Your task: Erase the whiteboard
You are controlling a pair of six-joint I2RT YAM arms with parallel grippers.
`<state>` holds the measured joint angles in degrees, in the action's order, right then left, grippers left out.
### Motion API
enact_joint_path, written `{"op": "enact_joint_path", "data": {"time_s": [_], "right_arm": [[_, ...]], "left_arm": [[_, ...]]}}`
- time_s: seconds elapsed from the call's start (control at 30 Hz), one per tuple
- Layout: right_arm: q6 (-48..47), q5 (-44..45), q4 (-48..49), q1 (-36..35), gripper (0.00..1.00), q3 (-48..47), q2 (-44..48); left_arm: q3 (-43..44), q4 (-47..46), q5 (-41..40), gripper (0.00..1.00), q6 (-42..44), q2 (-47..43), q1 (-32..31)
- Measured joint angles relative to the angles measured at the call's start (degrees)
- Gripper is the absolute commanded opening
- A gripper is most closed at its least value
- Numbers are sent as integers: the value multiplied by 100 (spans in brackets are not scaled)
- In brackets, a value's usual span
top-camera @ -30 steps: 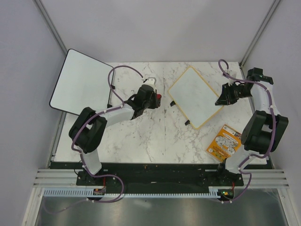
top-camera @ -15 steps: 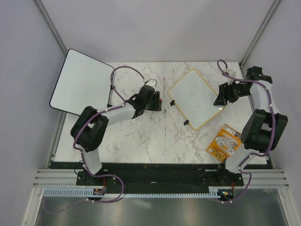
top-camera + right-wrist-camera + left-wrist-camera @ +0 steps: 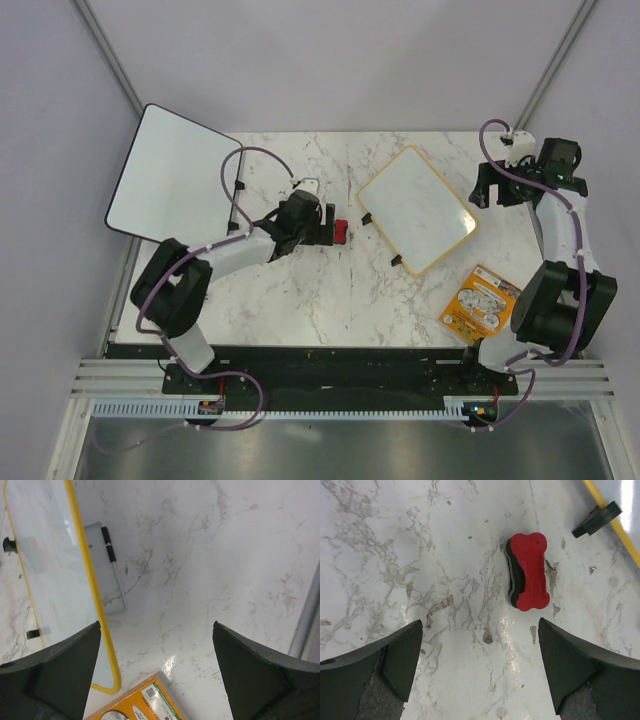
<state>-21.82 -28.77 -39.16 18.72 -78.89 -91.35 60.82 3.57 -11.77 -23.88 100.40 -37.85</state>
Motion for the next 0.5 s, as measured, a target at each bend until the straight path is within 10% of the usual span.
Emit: {"op": "enact_joint_path", "data": {"time_s": [0.5], "right_arm": [[1832,-315,3657,138,98,3099,1102]], "left_arm": [[-1019,-199,-654,99,299,-2695,2]]}}
